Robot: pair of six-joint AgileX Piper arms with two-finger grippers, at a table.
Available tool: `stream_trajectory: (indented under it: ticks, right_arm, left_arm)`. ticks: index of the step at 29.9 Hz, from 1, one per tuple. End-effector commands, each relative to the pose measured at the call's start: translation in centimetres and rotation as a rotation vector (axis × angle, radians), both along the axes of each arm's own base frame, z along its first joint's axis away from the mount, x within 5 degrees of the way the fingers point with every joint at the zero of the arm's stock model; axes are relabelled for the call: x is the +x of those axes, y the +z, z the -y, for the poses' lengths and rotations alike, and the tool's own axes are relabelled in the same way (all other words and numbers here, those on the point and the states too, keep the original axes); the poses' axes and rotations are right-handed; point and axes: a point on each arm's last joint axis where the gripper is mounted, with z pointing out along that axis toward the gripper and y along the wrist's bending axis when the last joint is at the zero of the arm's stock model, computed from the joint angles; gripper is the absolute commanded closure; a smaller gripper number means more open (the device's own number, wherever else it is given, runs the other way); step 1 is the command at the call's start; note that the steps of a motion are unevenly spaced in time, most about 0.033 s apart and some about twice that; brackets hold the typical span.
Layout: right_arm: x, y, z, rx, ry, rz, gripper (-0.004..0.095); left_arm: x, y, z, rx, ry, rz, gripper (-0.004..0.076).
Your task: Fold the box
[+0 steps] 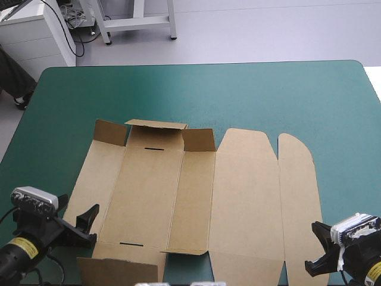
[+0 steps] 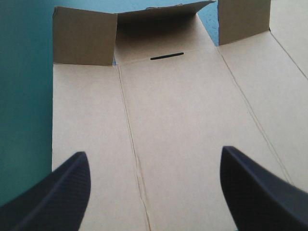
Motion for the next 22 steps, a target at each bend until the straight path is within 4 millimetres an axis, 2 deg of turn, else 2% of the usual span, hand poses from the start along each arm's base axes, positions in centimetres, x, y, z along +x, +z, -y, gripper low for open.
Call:
stream_trajectory:
  ticks: [1, 9, 13, 18, 22]
  right_arm:
    - [0.3, 1.2, -0.2, 0.031, 0.008, 0.074, 0.0922]
    - [0.2, 1.2, -0.3, 0.042, 0.014, 0.066, 0.0922]
    - [0.2, 1.2, -0.4, 0.056, 0.02, 0.058, 0.0922]
    - [0.1, 1.2, -0.4, 0.061, 0.022, 0.055, 0.0922]
    - [0.1, 1.2, -0.4, 0.062, 0.023, 0.054, 0.0922]
  left_arm:
    - [2.4, 3.1, 1.0, -0.042, 0.026, 0.009, 0.0205]
    - [7.8, 4.7, 2.1, 0.091, 0.128, -0.098, 0.0214]
    - [9.7, 4.6, 2.3, 0.196, 0.162, -0.183, 0.0214]
    - [11.7, 4.7, 3.1, 0.224, 0.169, -0.228, 0.0214]
    - [13.4, 4.7, 1.6, 0.213, 0.274, -0.275, 0.0218]
